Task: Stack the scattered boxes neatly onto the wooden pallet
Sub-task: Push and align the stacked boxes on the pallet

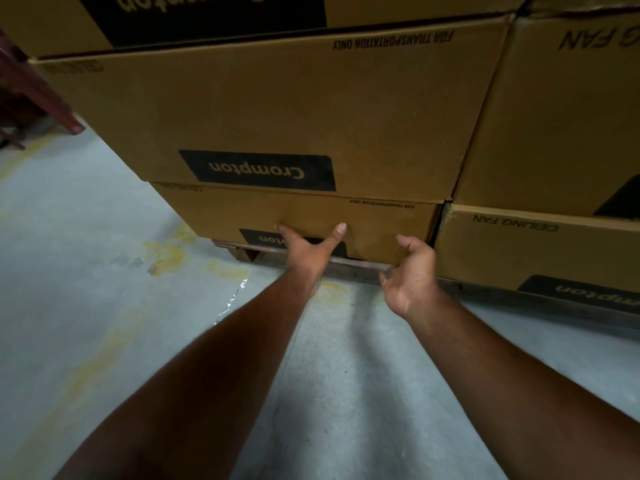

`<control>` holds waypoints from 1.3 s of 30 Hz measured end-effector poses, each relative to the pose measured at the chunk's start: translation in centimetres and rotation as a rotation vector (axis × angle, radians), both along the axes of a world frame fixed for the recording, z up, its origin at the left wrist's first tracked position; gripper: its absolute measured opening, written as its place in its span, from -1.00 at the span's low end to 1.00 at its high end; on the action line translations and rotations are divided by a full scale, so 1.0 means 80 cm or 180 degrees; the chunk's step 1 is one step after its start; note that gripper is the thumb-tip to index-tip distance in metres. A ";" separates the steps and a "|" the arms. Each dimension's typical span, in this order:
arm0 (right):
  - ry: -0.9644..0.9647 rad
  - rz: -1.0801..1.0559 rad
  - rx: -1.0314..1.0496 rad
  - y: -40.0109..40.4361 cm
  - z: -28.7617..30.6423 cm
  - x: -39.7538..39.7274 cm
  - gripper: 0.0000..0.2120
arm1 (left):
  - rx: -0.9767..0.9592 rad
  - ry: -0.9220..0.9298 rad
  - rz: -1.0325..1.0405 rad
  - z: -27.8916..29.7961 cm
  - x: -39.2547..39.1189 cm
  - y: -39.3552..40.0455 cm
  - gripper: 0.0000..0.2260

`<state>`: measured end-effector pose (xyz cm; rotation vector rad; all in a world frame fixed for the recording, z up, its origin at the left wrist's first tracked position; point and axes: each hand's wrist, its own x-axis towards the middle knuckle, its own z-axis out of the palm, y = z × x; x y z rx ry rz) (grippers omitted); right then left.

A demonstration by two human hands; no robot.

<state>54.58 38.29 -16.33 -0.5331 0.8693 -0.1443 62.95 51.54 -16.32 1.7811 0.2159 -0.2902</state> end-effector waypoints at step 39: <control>0.1444 -0.1228 -0.2105 -0.283 0.077 -0.353 -0.46 | 0.1483 -0.2000 -0.3139 0.076 -0.294 -0.229 -0.48</control>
